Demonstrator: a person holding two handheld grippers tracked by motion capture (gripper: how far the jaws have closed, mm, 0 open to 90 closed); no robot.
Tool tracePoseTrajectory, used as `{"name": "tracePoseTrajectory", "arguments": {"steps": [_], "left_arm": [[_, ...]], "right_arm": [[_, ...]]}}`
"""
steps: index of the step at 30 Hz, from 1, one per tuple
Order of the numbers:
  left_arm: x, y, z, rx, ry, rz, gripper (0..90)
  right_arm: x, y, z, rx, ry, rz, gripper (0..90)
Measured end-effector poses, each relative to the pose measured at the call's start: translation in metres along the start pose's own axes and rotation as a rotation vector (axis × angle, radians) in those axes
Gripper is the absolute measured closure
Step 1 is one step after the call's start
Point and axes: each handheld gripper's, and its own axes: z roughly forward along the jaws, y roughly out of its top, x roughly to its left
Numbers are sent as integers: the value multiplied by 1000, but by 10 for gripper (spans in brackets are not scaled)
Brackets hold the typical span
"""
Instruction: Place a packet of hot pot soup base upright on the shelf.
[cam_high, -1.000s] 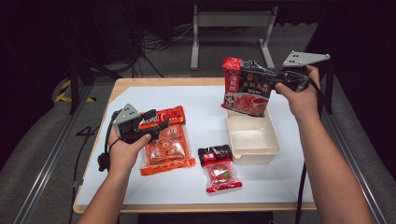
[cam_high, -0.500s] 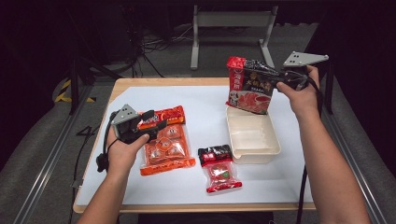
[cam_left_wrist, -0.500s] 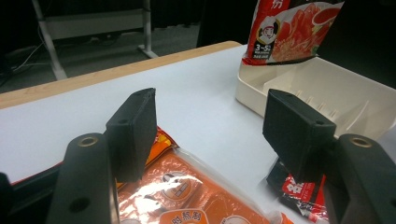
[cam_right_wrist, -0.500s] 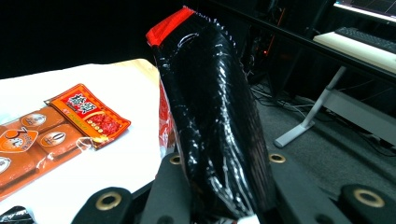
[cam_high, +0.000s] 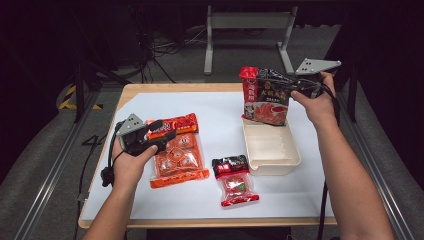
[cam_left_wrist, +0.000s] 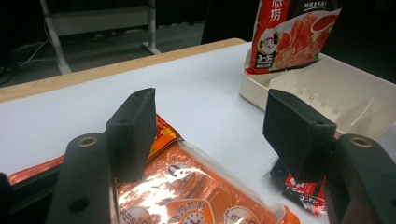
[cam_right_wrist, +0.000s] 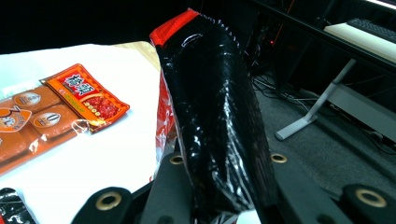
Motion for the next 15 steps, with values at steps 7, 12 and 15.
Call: {"name": "tracePoseTrajectory", "arguments": {"steps": [7,12,15], "left_arm": [[1,-4,-6,6,17,-13,358],[3,-6,-8,4,23,-19,358],[3,-6,-8,5,24,-20,357]], "right_arm": [[-2,-3,7,11,9,-14,801],[-1,-4,12,9,31,-19,798],[1,-7,15,17,49,-18,795]]}}
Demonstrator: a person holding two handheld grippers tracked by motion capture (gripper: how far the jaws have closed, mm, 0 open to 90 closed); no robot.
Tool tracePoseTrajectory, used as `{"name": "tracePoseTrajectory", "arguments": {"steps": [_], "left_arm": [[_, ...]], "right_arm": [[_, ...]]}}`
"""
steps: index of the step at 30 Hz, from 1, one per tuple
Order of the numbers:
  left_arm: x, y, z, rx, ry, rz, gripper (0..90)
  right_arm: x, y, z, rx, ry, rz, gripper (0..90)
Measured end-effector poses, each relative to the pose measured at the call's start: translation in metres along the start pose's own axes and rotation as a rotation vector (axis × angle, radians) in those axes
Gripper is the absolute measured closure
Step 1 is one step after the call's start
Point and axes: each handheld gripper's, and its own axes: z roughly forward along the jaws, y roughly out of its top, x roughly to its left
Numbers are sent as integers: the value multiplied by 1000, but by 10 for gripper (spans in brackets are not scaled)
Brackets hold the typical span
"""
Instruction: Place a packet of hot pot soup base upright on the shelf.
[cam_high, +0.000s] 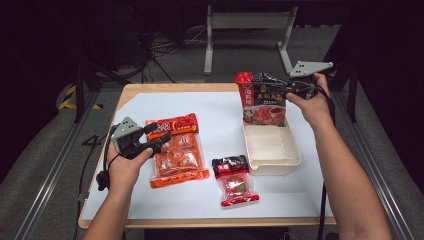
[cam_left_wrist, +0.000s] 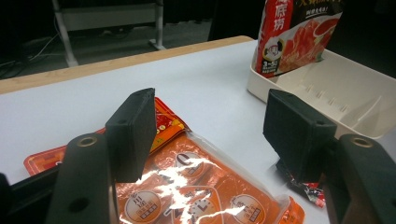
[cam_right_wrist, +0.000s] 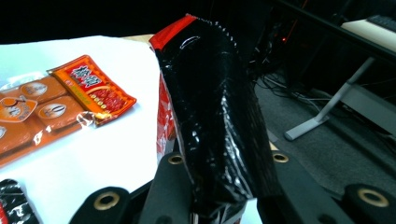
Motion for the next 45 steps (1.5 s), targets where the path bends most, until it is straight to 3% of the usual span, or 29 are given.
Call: {"name": "tracePoseTrajectory", "arguments": {"steps": [17,21,24,33,39,40,41,45], "left_arm": [[2,0,5,2,-16,-10,355],[3,0,6,5,-21,-9,354],[3,0,7,5,-21,-14,353],[3,0,10,13,-24,-13,348],[5,0,11,15,-4,-9,276],[6,0,11,20,10,-12,236],[7,0,12,25,29,-10,222],[9,0,13,38,32,-6,191]], "right_arm": [[1,-19,1,8,-16,80,781],[1,-36,8,137,-39,102,783],[-4,-51,4,85,-39,172,780],[0,-51,3,89,-54,171,761],[4,-49,1,70,-83,197,653],[8,-46,-1,57,-98,220,540],[9,-45,-2,54,-107,220,499],[11,-43,-6,24,-122,226,398]]}}
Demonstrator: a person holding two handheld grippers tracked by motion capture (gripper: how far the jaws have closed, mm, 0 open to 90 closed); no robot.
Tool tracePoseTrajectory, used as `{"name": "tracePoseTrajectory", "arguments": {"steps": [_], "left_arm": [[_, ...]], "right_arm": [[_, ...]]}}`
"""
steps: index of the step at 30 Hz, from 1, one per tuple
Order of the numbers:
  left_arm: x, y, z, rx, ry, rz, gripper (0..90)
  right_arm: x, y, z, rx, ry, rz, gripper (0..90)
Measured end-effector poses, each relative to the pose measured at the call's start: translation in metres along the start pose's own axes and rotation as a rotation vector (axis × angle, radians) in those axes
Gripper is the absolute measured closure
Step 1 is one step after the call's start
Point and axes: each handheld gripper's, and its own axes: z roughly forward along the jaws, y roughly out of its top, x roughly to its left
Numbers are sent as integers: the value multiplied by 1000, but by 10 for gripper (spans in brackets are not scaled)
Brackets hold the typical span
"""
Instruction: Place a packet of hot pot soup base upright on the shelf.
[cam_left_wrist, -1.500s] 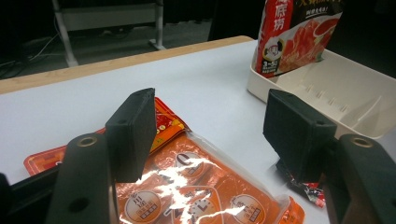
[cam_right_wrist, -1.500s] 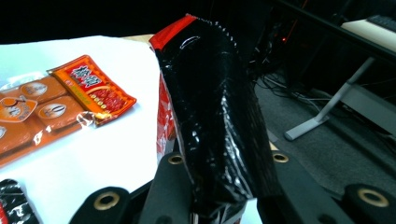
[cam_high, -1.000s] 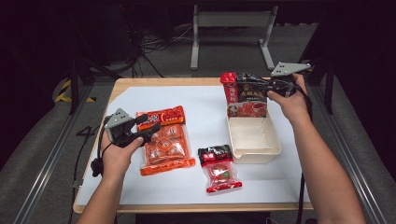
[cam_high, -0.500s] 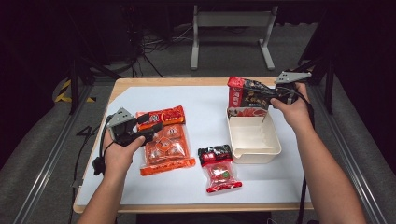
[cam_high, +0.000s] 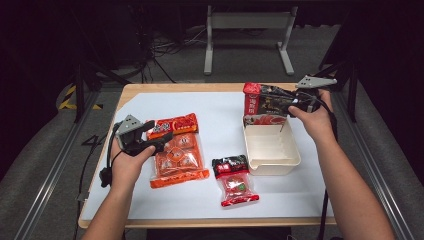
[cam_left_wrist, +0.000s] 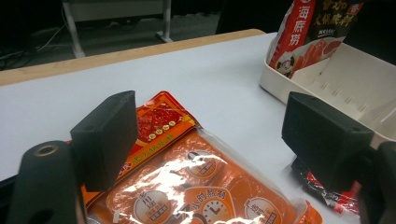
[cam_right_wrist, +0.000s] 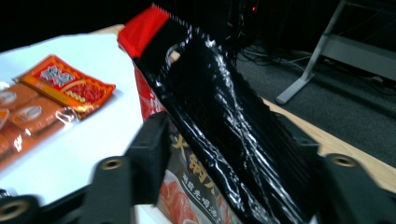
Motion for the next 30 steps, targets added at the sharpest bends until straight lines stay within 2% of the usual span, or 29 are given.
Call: {"name": "tracePoseTrajectory", "arguments": {"steps": [2,7,12,15,20,26,29,30], "left_arm": [[1,1,0,11,1,8,179],[4,1,0,35,0,28,160],[11,-2,-2,58,3,27,151],[14,-3,-3,57,8,31,150],[19,-5,-5,49,-10,46,171],[24,-7,-5,46,-14,68,186],[25,-7,-5,55,-14,70,184],[25,-7,-5,75,-21,61,181]], "right_arm": [[0,0,-4,-12,6,15,338],[3,-2,-16,-33,-9,12,301],[1,-4,-32,-59,-51,19,280],[-1,-6,-41,-71,-61,23,278],[4,-8,-57,-77,-67,12,281],[14,-8,-76,-92,-45,6,280],[20,-9,-82,-99,-29,4,280],[23,-9,-86,-100,-26,2,280]]}}
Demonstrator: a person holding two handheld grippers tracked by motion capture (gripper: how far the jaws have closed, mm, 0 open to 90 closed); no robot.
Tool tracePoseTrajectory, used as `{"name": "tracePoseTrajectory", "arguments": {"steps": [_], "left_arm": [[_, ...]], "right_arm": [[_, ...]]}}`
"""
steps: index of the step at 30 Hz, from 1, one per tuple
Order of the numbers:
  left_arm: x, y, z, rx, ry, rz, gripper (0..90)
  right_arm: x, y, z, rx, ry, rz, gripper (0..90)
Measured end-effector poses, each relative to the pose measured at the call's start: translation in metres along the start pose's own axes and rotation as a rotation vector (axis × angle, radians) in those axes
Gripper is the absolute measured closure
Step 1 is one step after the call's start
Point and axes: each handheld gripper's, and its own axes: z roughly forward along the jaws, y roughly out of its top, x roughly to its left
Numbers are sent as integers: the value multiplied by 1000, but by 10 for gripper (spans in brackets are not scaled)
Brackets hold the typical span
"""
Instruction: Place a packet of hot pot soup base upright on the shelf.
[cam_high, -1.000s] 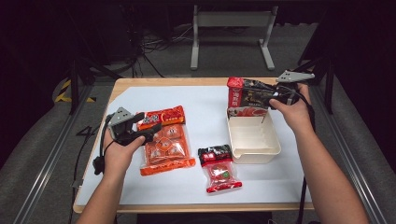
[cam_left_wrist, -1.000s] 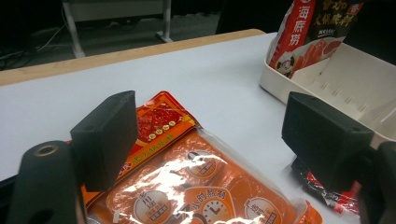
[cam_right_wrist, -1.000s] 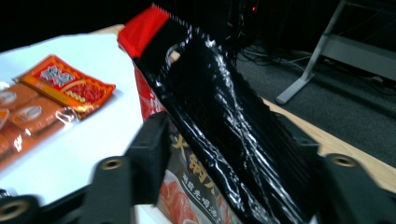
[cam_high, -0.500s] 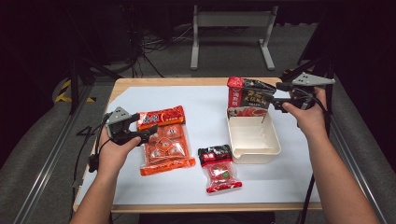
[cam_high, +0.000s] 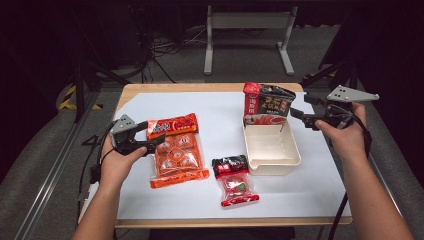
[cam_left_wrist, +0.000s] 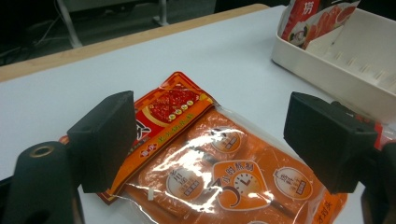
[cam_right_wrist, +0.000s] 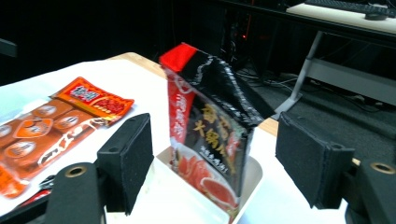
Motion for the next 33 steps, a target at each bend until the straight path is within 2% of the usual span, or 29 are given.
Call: {"name": "tracePoseTrajectory", "arguments": {"steps": [3,4,9,13,15,24,33], "left_arm": [[1,0,0,14,-11,-14,174],[1,0,-1,15,-16,-17,174],[6,-1,-4,6,-22,-18,168],[8,-1,-7,0,-20,-26,163],[9,-1,-7,1,-18,-26,163],[17,0,-3,-4,31,-38,166],[31,2,13,-14,83,-107,170]], "right_arm": [[5,0,-6,1,6,-6,278],[11,-2,-13,-12,24,1,275],[22,-8,-18,10,19,-17,272],[30,-15,-21,4,29,-10,267],[33,-18,-23,-16,37,6,266],[41,-23,-17,29,42,-10,262],[49,-24,-16,41,54,-29,256]]}}
